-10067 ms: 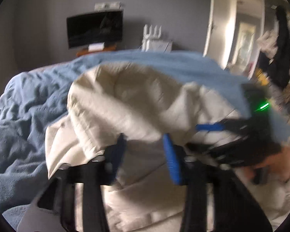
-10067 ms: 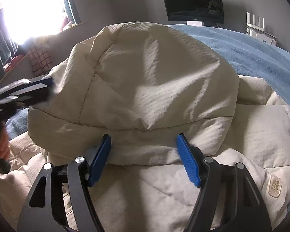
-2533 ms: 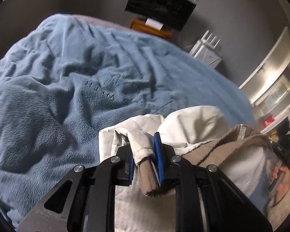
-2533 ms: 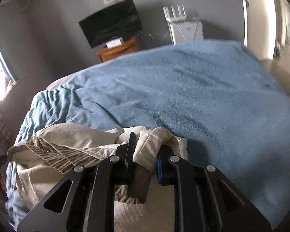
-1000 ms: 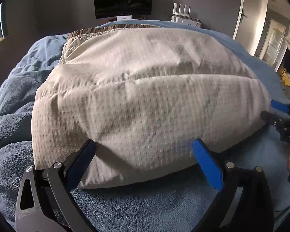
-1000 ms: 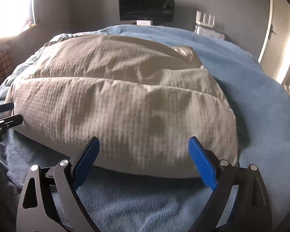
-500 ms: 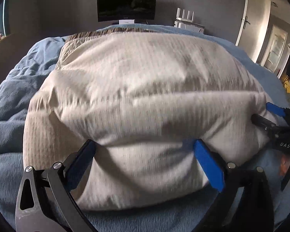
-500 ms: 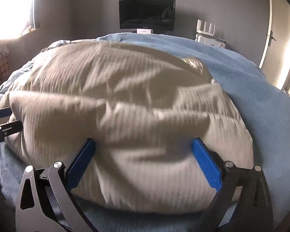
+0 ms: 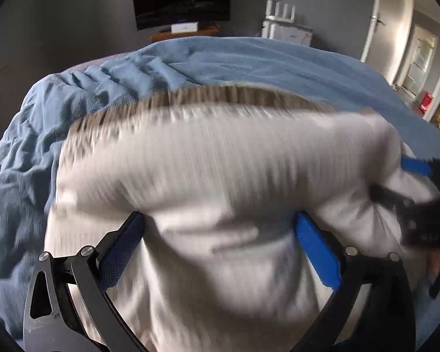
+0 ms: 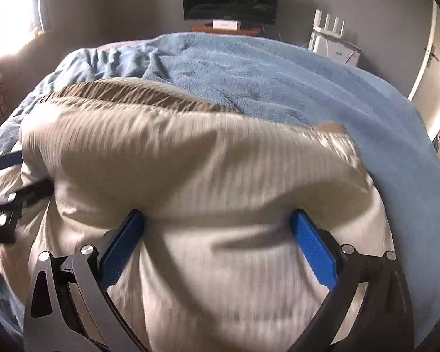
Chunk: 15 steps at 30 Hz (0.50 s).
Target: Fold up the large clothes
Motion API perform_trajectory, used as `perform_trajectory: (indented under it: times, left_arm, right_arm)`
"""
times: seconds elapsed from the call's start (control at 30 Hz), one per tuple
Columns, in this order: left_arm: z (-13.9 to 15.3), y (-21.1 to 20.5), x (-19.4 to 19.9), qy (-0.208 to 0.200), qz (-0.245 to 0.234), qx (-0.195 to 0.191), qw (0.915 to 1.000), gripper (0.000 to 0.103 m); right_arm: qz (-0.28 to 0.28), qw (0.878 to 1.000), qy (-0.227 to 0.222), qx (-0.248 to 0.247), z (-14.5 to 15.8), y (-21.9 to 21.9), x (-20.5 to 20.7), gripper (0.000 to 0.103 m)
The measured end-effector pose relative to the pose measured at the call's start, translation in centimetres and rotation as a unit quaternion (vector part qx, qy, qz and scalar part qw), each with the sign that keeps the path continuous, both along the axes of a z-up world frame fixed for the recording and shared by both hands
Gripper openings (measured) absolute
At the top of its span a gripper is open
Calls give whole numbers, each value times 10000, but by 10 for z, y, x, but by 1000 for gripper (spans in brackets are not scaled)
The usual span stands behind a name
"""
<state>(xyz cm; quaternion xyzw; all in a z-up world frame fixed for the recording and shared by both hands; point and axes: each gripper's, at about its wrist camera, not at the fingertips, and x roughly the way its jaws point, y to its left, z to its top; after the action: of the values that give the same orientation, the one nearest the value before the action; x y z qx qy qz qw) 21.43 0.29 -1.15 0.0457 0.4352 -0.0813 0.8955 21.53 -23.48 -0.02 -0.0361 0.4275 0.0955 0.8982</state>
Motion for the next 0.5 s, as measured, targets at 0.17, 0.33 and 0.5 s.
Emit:
perform_trajectory:
  times: [0.17, 0.33, 0.5]
  left_arm:
    - [-7, 6, 48, 436, 239, -22, 9988, 98]
    - [-8, 8, 71, 581, 348, 62, 9977, 98]
    - [3, 11, 77, 153, 590, -43, 9981, 98]
  right_arm:
    - [-131, 9985, 518, 150, -6, -4, 47, 97]
    - [-193, 9974, 639, 257, -12, 0, 81, 97]
    - [-218, 9963, 717, 433, -20, 1, 94, 97]
